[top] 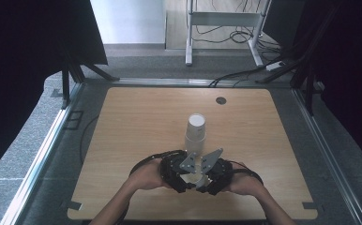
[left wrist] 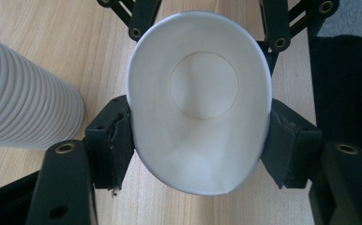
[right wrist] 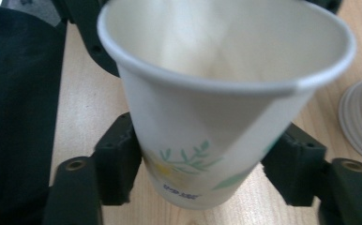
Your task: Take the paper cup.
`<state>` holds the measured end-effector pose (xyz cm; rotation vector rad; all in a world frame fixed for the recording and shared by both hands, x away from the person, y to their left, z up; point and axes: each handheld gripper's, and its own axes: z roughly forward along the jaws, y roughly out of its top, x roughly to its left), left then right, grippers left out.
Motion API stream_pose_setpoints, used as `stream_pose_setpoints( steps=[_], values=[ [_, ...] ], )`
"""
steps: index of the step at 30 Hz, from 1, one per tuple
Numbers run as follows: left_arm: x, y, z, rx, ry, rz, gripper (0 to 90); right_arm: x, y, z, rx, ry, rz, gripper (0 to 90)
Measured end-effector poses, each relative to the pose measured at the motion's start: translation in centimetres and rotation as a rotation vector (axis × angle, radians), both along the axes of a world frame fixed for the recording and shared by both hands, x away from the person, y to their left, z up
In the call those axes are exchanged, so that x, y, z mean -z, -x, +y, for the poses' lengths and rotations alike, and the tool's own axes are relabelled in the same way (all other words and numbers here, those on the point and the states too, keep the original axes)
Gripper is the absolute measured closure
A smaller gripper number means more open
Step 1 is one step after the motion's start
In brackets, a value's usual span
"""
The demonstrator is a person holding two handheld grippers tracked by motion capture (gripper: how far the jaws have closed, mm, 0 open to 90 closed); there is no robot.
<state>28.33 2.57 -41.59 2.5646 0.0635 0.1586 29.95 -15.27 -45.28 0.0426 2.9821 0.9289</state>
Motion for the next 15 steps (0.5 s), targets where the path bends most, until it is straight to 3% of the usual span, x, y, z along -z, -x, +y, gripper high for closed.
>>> stream_pose_setpoints(
  steps=[3, 6, 15],
  values=[
    [0.0, -0.1, 0.0, 0.002, 0.006, -0.002, 32.8, 0.1, 0.1, -0.1, 0.005, 0.0, 0.003, 36.2],
    [0.0, -0.2, 0.3, -0.004, 0.038, 0.01, 30.6, 0.1, 0.1, -0.4, 0.02, -0.035, 0.018, 36.4],
    [-0.1, -0.6, 1.7, -0.055, 0.223, 0.081, 15.5, 0.0, 0.1, -1.7, 0.056, -0.183, 0.042, 36.0]
  ],
)
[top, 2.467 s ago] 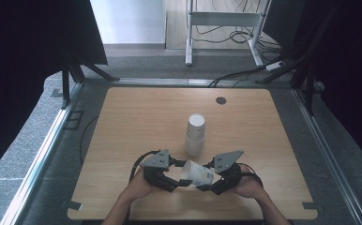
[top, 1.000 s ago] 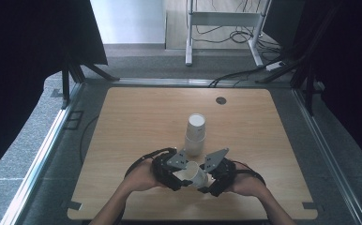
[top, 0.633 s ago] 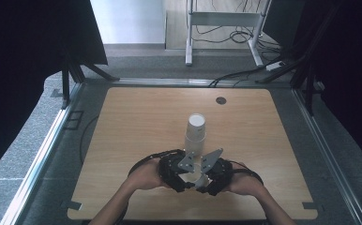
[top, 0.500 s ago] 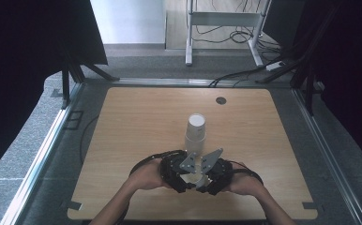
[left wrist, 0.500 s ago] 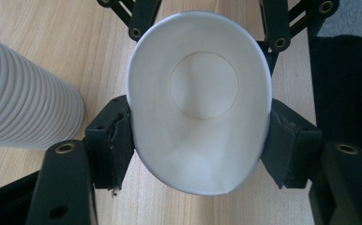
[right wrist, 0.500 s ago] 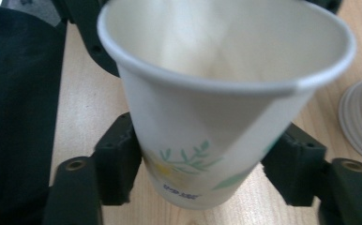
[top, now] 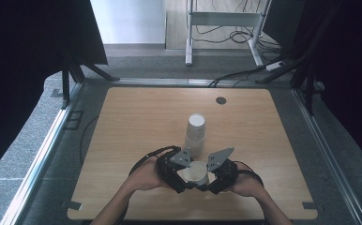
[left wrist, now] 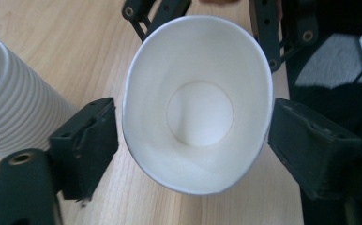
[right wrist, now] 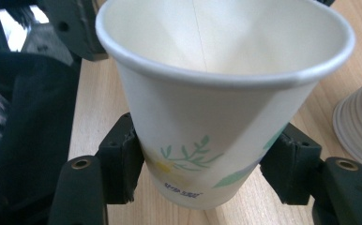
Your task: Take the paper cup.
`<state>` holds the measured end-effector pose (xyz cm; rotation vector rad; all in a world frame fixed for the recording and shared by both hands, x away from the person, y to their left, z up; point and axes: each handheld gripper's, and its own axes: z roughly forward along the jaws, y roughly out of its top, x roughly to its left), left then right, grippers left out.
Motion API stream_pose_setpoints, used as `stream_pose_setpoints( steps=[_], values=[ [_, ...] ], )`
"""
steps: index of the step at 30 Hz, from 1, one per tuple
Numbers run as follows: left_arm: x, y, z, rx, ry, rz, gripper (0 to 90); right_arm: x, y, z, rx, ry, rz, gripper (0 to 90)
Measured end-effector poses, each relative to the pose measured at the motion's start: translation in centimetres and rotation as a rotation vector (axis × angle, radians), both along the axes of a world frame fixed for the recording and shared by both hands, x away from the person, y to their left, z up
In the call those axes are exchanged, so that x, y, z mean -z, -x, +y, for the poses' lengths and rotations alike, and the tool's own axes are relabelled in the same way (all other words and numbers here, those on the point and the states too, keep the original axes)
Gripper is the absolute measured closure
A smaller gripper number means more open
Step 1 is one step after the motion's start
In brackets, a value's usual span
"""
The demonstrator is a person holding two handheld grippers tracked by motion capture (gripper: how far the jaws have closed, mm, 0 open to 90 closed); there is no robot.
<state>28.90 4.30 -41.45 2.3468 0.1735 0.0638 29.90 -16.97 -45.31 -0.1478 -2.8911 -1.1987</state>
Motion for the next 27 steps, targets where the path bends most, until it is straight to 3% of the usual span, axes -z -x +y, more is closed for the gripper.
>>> stream_pose_setpoints(
  steps=[3, 7, 13, 21, 24, 27],
  values=[
    [0.2, 0.0, 0.2, -0.022, 0.056, 0.008, 14.7, 0.2, 0.1, -0.3, 0.012, -0.054, 0.005, 35.9],
    [0.5, -0.2, 0.5, -0.04, 0.124, 0.024, 14.9, 0.5, 0.2, -0.3, 0.01, -0.083, 0.005, 35.8],
    [1.1, -0.3, 0.6, -0.042, 0.179, 0.047, 15.8, 0.9, 0.3, -0.4, 0.018, -0.135, -0.006, 35.8],
    [1.4, -0.2, 0.4, -0.035, 0.194, 0.041, 20.8, 1.3, 0.4, -0.4, 0.025, -0.174, -0.016, 35.8],
    [1.3, 0.0, 0.4, -0.03, 0.189, 0.029, 27.6, 1.4, 0.3, -0.4, 0.028, -0.179, -0.014, 35.9],
    [1.2, 0.1, 0.3, -0.022, 0.175, 0.013, 28.9, 1.4, 0.4, -0.3, 0.029, -0.179, -0.01, 35.9]
  ],
)
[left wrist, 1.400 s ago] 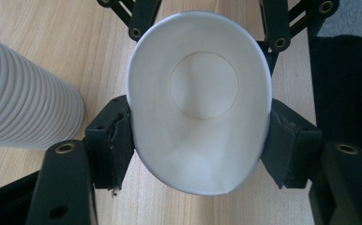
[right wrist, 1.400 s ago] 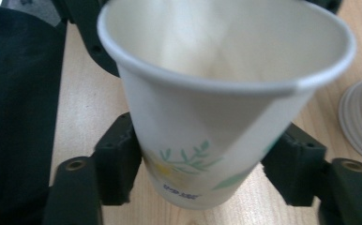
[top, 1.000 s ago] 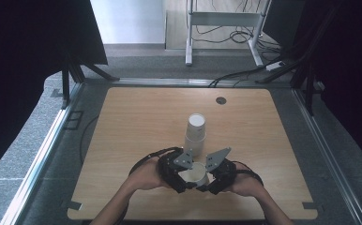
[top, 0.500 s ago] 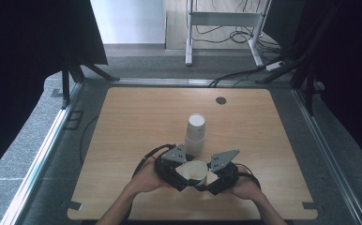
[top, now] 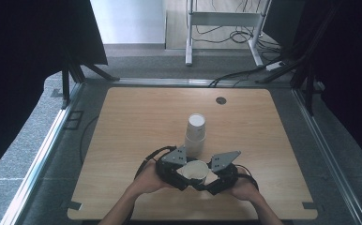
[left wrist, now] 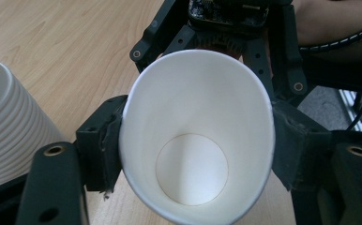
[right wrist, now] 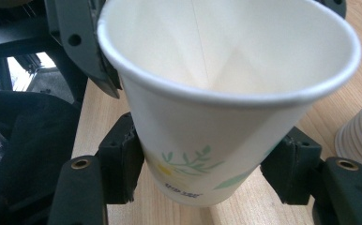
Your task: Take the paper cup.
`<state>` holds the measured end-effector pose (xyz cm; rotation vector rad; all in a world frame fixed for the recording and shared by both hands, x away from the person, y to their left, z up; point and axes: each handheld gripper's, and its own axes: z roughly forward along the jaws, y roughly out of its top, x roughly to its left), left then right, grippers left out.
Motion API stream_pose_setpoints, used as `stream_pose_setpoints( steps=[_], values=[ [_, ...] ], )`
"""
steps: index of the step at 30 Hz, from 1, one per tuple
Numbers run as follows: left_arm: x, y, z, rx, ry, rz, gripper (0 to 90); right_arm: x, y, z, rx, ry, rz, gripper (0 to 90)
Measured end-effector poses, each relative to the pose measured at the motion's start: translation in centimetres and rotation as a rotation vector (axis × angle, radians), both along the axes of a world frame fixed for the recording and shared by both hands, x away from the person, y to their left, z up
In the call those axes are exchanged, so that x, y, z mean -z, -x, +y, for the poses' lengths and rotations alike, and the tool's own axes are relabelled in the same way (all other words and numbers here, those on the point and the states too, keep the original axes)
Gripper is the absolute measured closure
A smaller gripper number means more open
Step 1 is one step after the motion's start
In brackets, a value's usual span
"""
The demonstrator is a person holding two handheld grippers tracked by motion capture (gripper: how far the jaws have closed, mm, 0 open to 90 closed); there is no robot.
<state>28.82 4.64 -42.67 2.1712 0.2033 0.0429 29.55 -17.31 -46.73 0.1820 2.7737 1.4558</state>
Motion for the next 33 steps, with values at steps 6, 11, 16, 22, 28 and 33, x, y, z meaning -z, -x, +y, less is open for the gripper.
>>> stream_pose_setpoints(
  steps=[6, 11, 16, 22, 28, 33],
  values=[
    [-0.2, 0.2, -0.2, -0.001, -0.02, -0.021, 30.3, 0.1, 0.0, 0.1, -0.003, 0.003, 0.006, 34.6],
    [-0.4, 0.2, 0.0, -0.018, -0.028, -0.037, 30.3, 0.1, -0.1, -0.1, 0.021, 0.003, -0.008, 27.9],
    [-0.7, 0.1, 0.3, -0.046, -0.048, -0.056, 30.1, 0.4, -0.3, -0.2, 0.051, 0.008, -0.011, 19.2],
    [-0.9, 0.0, 0.9, -0.077, -0.059, -0.07, 30.0, 0.5, -0.4, -0.5, 0.096, 0.022, -0.023, 13.3],
    [-0.8, -0.1, 1.5, -0.113, -0.068, -0.077, 30.0, 0.5, -0.5, -1.0, 0.132, 0.042, -0.026, 13.0],
    [-0.6, -0.2, 1.9, -0.14, -0.083, -0.085, 30.0, 0.3, -0.4, -1.4, 0.158, 0.047, -0.03, 13.0]
  ],
)
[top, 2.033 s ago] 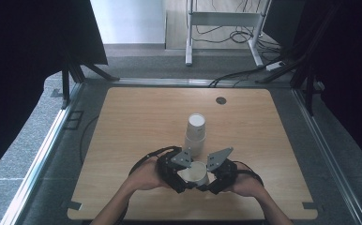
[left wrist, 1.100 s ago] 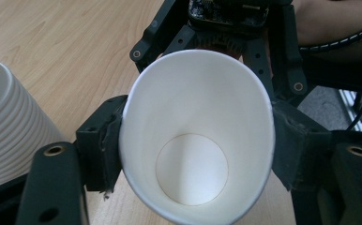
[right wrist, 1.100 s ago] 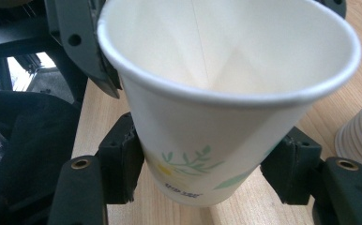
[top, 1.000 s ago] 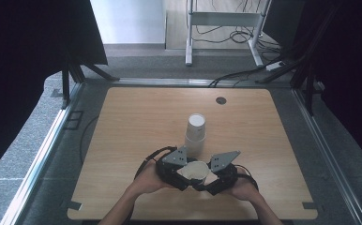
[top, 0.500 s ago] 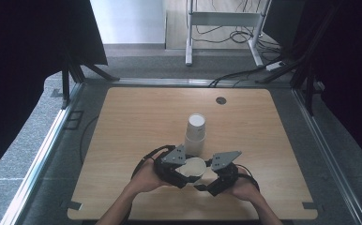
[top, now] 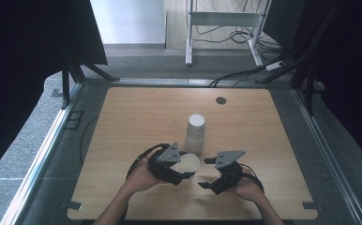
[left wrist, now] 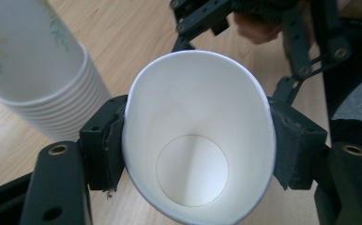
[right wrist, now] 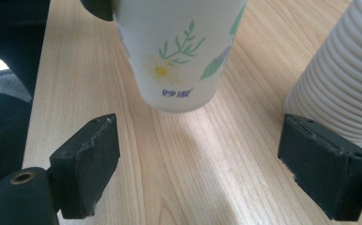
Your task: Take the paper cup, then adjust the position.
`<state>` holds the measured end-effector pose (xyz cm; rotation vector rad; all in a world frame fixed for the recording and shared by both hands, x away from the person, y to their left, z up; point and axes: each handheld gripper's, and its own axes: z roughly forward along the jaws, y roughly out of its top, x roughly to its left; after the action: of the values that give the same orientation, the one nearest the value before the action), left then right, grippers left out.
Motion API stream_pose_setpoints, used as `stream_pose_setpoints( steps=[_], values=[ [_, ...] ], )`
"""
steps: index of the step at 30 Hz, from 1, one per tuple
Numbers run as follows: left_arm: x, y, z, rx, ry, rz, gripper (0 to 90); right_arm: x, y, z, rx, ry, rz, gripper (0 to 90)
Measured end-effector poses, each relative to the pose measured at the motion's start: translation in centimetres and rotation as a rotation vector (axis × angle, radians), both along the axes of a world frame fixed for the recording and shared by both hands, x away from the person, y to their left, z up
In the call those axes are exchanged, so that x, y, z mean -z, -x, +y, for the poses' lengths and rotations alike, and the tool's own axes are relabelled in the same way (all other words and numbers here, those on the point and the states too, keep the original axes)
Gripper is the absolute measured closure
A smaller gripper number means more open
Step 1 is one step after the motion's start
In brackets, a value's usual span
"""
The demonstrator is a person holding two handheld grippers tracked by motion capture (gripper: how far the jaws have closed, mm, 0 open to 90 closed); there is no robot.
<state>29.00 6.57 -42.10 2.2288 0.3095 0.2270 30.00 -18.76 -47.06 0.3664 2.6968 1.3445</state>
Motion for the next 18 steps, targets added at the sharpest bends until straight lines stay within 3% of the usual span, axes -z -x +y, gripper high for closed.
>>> stream_pose_setpoints(
  steps=[18],
  values=[
    [-0.1, -0.4, 2.5, -0.129, -0.016, -0.033, 30.1, -0.4, 0.0, -1.5, 0.079, 0.01, -0.012, 13.1]
  ],
)
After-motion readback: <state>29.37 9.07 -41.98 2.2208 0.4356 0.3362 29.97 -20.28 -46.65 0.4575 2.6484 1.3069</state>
